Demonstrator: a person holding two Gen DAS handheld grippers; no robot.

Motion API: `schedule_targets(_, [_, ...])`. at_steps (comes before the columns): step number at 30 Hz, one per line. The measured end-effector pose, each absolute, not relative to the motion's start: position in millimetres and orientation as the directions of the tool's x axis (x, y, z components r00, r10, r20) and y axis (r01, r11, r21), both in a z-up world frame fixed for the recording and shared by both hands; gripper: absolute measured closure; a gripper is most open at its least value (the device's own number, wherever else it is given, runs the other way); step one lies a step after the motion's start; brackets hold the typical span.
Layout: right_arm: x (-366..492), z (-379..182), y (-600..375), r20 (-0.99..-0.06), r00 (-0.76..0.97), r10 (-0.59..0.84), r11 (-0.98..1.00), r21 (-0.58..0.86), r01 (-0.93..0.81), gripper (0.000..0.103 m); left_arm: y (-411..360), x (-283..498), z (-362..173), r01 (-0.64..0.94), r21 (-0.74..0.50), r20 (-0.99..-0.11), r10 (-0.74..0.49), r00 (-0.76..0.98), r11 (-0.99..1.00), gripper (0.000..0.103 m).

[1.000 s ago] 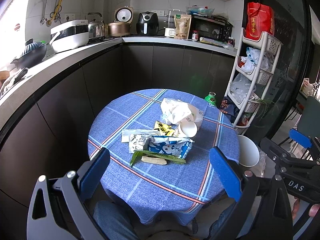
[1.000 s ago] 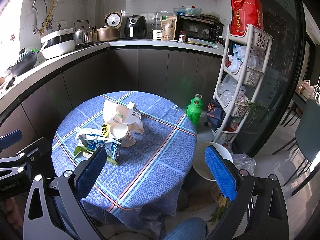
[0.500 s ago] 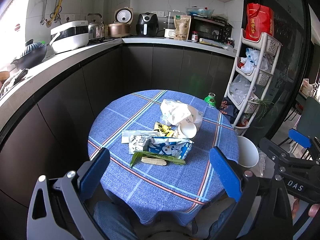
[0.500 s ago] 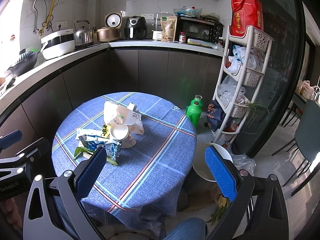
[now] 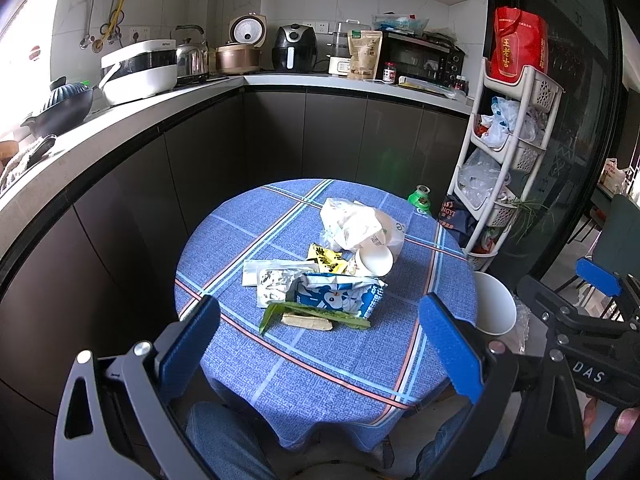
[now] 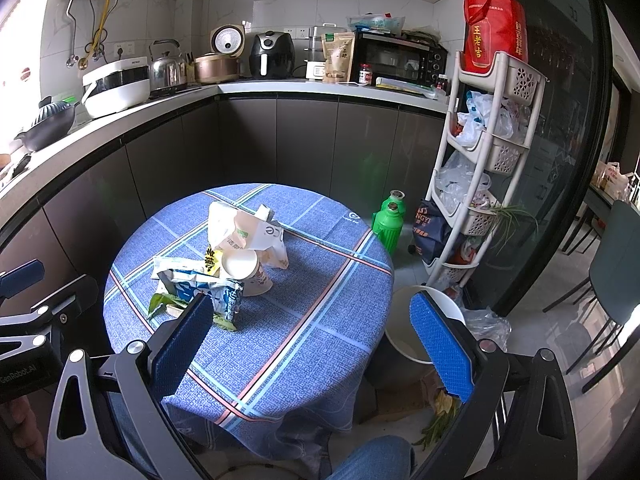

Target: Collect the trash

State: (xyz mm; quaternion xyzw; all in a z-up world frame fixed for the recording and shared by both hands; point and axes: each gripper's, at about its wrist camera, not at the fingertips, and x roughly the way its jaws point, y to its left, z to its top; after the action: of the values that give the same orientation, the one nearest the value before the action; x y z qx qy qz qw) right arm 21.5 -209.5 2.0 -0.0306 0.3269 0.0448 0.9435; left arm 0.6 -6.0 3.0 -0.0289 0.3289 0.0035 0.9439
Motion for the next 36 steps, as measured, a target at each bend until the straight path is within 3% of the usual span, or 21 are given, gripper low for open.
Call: schedule_targets(36, [25, 1, -210, -0.619, 0.782, 0.063, 0.994, -0.031, -0.105, 0.008, -22, 1, 11, -0.024, -0.059, -0.622, -0.018, 0.783, 0.998, 0.004])
